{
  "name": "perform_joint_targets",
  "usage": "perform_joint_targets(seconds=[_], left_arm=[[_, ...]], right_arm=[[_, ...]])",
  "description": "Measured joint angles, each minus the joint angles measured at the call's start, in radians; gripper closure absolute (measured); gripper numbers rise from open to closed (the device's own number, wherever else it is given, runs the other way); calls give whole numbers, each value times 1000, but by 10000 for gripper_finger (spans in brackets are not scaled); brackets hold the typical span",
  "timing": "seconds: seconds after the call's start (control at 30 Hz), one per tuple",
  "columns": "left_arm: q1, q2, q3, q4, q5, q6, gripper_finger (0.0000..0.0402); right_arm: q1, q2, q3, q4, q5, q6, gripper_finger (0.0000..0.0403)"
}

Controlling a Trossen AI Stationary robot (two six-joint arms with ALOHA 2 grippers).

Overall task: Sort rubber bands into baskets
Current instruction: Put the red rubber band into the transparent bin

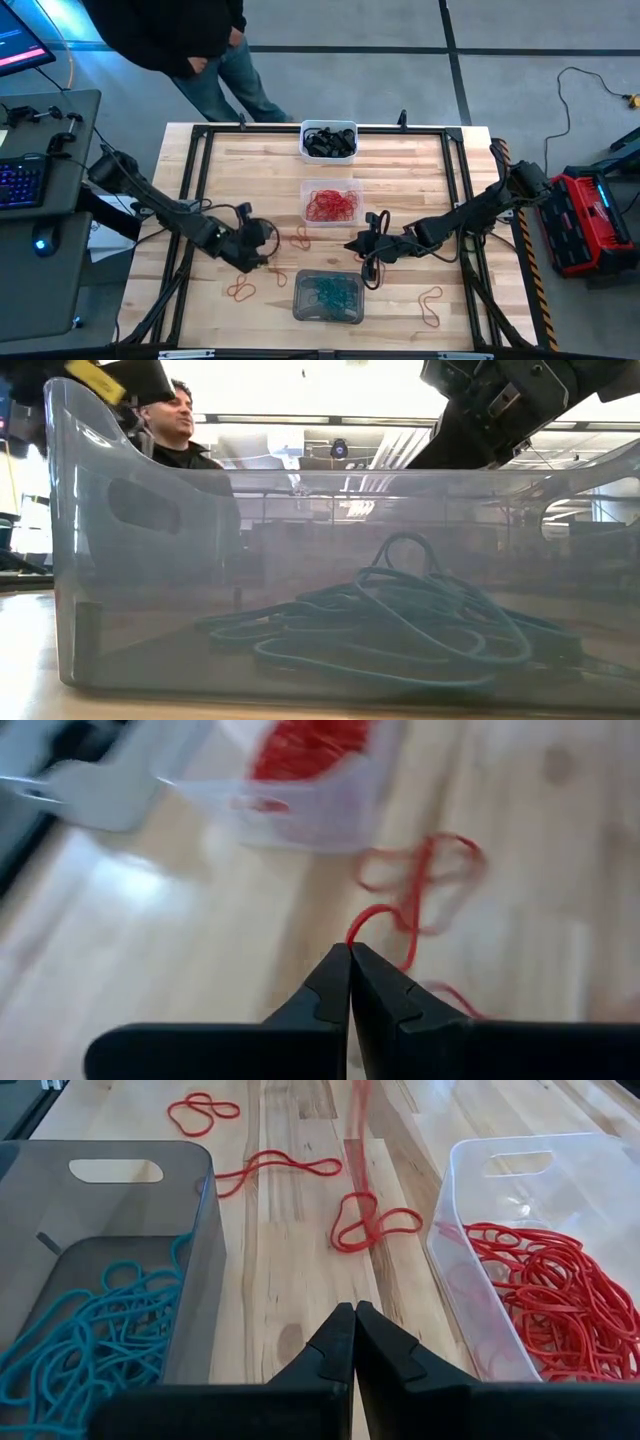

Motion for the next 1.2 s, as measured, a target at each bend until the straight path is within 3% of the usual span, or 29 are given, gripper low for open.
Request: perform_joint_targets(seconds=[0.23,0.47,0.63,0.8,1.03,1.2], left_arm=[[64,-113,28,-82,-132,14,401],[65,-294,66,-99,-205,200,401],[66,-351,99,-97,-288,357,401],[66,-334,110,-90,-310,429,401],[66,-181,110,-102,-262,362,401],[65,-64,110,-99,-132,233,401]], right_arm=[[0,0,0,-1,1,0,403],[0,0,0,-1,1,-18,403],[0,0,0,-1,7,-18,403],[0,0,0,-1,9,-19,403],[0,0,0,-3,9,-19,403],[0,0,0,-4,9,-19,403]])
